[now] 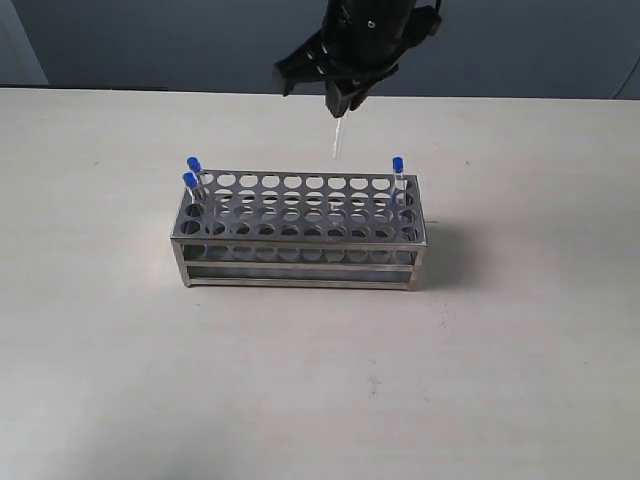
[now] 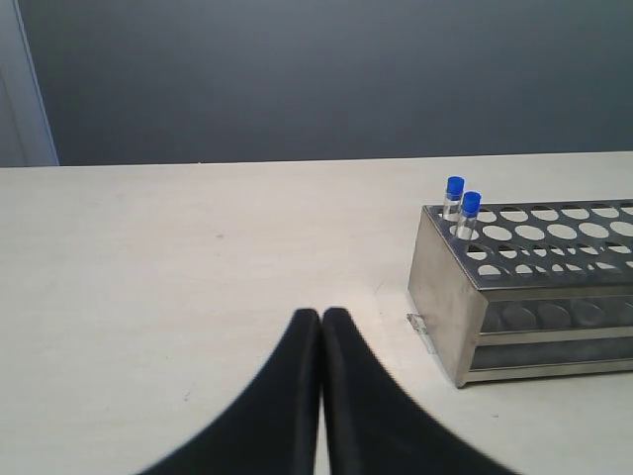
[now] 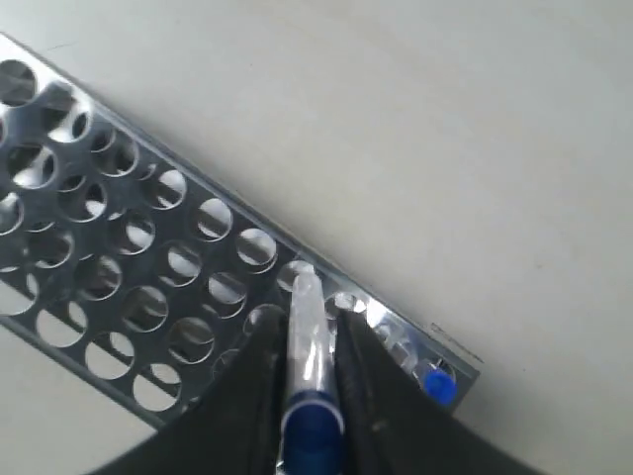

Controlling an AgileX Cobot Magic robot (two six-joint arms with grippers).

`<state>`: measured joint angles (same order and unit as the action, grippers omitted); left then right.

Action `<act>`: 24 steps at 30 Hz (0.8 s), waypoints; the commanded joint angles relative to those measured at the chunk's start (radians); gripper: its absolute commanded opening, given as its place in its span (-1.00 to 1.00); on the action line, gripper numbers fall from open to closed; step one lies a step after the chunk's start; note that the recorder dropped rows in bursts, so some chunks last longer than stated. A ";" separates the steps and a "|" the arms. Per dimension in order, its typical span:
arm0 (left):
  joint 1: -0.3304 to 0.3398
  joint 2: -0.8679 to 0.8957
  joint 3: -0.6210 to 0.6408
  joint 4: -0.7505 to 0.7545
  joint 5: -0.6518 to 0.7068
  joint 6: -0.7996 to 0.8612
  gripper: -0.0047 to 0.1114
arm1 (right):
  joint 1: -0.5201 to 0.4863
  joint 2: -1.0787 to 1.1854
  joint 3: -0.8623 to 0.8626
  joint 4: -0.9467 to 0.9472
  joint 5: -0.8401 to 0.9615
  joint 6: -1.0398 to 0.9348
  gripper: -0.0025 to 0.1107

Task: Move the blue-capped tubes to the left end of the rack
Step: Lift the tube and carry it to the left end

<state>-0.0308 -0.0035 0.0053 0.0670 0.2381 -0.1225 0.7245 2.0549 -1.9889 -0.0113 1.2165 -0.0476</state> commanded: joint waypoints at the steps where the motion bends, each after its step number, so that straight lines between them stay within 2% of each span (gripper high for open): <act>1: -0.004 0.003 -0.005 0.001 -0.007 -0.001 -0.90 | 0.061 -0.034 0.000 -0.008 -0.006 -0.030 -0.95; 12: -0.004 0.003 -0.005 0.001 -0.007 -0.001 -0.90 | 0.184 -0.038 -0.002 -0.020 -0.121 -0.094 -0.96; 18: -0.004 0.003 -0.005 0.001 -0.007 -0.001 -0.90 | 0.195 -0.026 -0.007 0.075 -0.152 -0.164 -0.96; 24: -0.004 0.003 -0.005 0.001 -0.007 -0.001 -0.90 | 0.195 0.046 -0.084 0.139 -0.089 -0.205 -0.96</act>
<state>-0.0308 -0.0035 0.0053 0.0670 0.2381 -0.1225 0.9176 2.0720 -2.0353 0.1061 1.0963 -0.2288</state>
